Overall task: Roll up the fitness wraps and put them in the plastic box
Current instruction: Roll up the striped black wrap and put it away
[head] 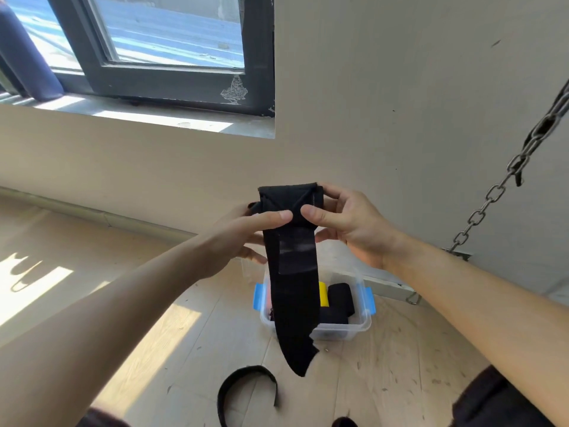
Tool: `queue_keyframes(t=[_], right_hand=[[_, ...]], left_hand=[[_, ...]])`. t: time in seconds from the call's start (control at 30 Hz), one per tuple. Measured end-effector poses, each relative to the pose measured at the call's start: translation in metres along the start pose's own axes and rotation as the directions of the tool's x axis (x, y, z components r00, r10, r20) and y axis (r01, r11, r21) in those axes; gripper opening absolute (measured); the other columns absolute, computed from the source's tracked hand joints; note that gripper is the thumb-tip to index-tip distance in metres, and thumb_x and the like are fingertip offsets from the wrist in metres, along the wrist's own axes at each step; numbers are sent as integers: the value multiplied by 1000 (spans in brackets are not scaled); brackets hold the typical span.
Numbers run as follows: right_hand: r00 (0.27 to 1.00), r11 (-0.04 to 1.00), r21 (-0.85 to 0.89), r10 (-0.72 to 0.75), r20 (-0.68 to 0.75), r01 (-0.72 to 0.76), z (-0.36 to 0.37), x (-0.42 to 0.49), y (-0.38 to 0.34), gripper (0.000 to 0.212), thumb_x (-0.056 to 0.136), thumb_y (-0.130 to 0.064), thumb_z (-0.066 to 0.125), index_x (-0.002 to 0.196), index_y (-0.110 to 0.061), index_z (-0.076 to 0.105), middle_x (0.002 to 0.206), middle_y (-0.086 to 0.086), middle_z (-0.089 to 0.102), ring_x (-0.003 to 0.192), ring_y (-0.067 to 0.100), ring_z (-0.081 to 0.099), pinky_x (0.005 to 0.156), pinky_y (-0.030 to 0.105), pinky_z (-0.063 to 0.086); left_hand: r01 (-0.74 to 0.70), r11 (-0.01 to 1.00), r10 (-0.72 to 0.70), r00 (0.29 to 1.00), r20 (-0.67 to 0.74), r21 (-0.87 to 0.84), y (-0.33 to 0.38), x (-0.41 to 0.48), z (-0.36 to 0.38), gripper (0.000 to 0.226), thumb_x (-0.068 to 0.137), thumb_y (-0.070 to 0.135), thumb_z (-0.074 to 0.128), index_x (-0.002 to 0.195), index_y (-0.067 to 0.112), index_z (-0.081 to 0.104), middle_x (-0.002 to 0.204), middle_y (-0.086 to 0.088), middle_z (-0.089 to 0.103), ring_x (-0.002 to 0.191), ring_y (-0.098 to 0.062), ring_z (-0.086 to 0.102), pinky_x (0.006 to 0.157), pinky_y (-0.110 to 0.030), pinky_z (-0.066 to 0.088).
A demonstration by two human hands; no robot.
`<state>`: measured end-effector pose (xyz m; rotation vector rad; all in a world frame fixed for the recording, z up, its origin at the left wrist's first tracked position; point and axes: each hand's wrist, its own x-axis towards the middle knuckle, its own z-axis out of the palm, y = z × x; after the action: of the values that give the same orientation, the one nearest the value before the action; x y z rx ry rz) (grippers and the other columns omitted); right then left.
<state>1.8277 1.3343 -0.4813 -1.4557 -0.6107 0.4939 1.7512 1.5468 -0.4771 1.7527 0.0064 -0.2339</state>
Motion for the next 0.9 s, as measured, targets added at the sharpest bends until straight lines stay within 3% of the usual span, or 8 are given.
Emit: queue_keyframes(t=[0.07,0.17,0.33,0.43,0.5,0.57,0.77,0.9], right_hand=[[998,998,-46,-51,-29,50,-2,0,4,38,91,-9,71,127,-12,63,111,9,73,101,24,71,76,41,61],[995,994,-68,-93,-45,90,-1,1,8,40,87,-1,74,123,-17,65,108,6,72,96,18,71,70,34,59],[999,992,-124,-9,-35,4,0,0,3,51,85,2,75,130,-19,60,114,2,68,89,10,69,61,28,57],[995,982,-168,93,31,-87,-4,-1,-1,40,90,-24,73,128,-22,62,117,7,70,100,21,72,65,33,59],[985,979,-138,160,63,-150,-4,-1,-2,46,89,-50,65,126,-23,64,117,9,70,103,29,71,65,35,59],[980,976,-109,195,47,-189,-2,-1,-3,52,86,-59,61,124,-23,65,113,8,70,101,33,72,63,35,59],[994,994,-26,108,21,-107,-2,-1,-1,44,85,-34,70,125,-15,65,106,6,74,95,29,73,72,38,59],[999,999,9,54,4,-54,-2,-2,-1,43,86,-24,72,127,-13,64,112,9,75,101,28,73,75,39,59]], left_hand=[[1,999,-1,1000,7,-33,2,0,2,51,84,58,64,126,29,65,116,-2,74,100,-25,73,66,-29,54],[-17,997,14,999,-40,-72,2,0,6,50,86,57,64,126,27,66,106,2,73,91,-19,73,57,-24,50],[-52,996,43,994,-105,-78,-2,0,6,48,81,46,74,123,25,66,107,-3,71,92,-21,74,53,-22,48],[-92,994,83,987,-136,-61,-2,1,5,52,77,40,79,124,24,65,107,-1,71,94,-19,73,55,-23,50],[-114,993,107,982,-153,-39,-2,2,6,54,75,39,80,125,24,64,105,3,72,94,-17,73,56,-24,51],[-134,991,128,976,-175,-21,-3,2,7,54,74,38,82,123,26,64,104,3,73,94,-18,73,58,-28,52],[-129,992,127,978,-166,-6,-5,4,7,57,71,36,85,123,32,64,112,1,73,101,-22,74,68,-35,58],[-12,1000,12,1000,-17,-3,0,1,5,58,79,54,71,133,36,59,120,4,73,107,-18,73,73,-29,57]])
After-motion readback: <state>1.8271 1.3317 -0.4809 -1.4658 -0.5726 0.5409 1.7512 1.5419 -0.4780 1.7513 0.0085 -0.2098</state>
